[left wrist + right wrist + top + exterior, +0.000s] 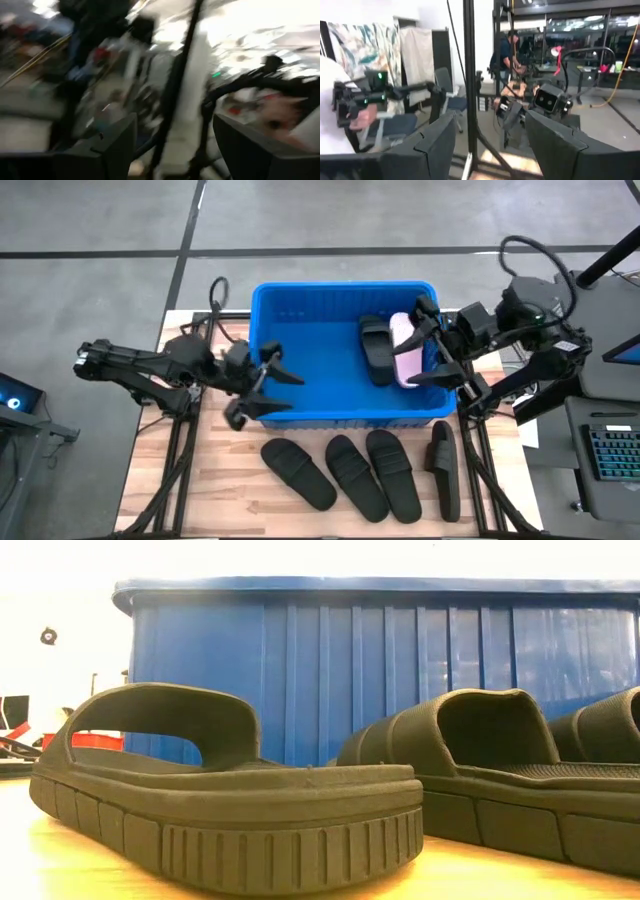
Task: Pick and place slides into bin
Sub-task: Put the black slide into the blue bin
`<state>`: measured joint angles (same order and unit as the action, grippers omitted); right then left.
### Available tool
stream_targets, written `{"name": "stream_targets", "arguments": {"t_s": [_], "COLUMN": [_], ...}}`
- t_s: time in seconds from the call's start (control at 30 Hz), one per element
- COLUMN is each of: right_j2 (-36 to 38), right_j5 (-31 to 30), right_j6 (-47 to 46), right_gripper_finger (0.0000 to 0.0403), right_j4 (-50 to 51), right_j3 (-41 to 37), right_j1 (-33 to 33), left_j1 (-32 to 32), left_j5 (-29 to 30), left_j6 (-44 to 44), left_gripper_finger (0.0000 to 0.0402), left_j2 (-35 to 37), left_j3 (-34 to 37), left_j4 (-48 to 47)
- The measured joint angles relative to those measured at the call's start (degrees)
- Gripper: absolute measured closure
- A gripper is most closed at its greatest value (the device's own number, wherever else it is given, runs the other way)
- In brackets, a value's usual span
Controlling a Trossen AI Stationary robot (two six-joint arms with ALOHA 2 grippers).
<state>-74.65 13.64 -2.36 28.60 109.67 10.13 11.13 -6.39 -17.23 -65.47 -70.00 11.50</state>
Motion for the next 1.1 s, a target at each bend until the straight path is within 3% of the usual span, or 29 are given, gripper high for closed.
{"name": "stream_targets", "arguments": {"t_s": [0.17, 0.33, 0.53, 0.83, 1.1], "right_j2": [3.2, 6.8, 10.7, 13.1, 13.0], "right_j5": [-0.5, -4.8, -8.0, -10.7, -10.3], "right_j6": [0.9, 0.4, 2.3, 2.9, 2.9], "right_gripper_finger": [0.0177, 0.0177, 0.0177, 0.0179, 0.0179], "right_j4": [8.0, 16.2, 22.3, 30.1, 34.6], "right_j3": [0.0, 0.0, 0.0, 0.0, -0.2], "right_j1": [0.0, 0.0, 0.0, 0.0, 0.0], "left_j1": [2.0, 5.9, 9.4, 13.1, 15.7], "left_j5": [10.1, 20.2, 30.9, 31.6, 26.8], "left_j6": [-0.4, 0.0, -4.7, -23.5, -38.6], "left_gripper_finger": [0.0155, 0.0155, 0.0155, 0.0156, 0.0156], "left_j2": [-2.7, -8.3, -17.8, -30.6, -36.7], "left_j3": [-4.0, -11.0, -22.3, -31.6, -32.9], "left_j4": [-9.5, -15.3, -32.0, -54.2, -68.7]}}
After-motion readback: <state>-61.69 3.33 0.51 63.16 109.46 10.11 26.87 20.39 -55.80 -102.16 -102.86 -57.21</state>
